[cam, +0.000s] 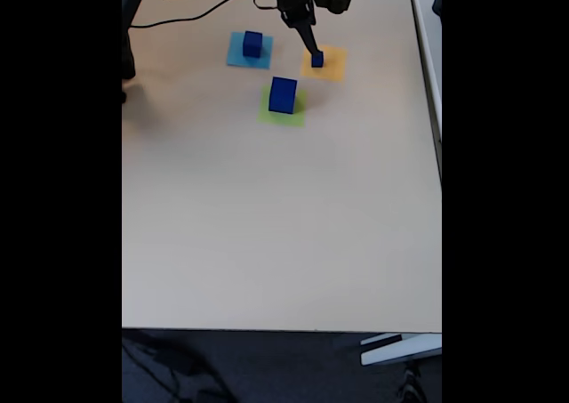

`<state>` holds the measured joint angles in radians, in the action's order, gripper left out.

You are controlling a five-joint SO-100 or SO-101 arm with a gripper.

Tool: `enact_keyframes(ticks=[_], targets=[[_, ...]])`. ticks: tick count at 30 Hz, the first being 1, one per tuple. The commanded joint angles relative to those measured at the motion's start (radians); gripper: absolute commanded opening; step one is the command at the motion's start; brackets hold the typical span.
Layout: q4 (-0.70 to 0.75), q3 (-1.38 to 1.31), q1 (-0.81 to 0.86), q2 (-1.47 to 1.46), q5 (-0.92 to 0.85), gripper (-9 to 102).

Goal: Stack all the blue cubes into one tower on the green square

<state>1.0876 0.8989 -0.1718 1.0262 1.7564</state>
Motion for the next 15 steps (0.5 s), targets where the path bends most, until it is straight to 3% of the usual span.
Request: enact_keyframes(ticks=[1,3,5,7,8,10,15], targets=[[0.037,-0.006,-0.032,0.114,0.078,41],[0.138,-0.015,-0.051,0.110,0.230,41],[0.350,-0.021,-0.078,0.092,0.670,41],[0.428,-0.021,-0.098,0.069,0.988,25],[0.423,-0.025,-0.100,0.060,0.991,25],[0.451,-0.034,-0.101,0.066,0.825,21],[0.457,-0.074,-0.118,0.046,0.752,21]])
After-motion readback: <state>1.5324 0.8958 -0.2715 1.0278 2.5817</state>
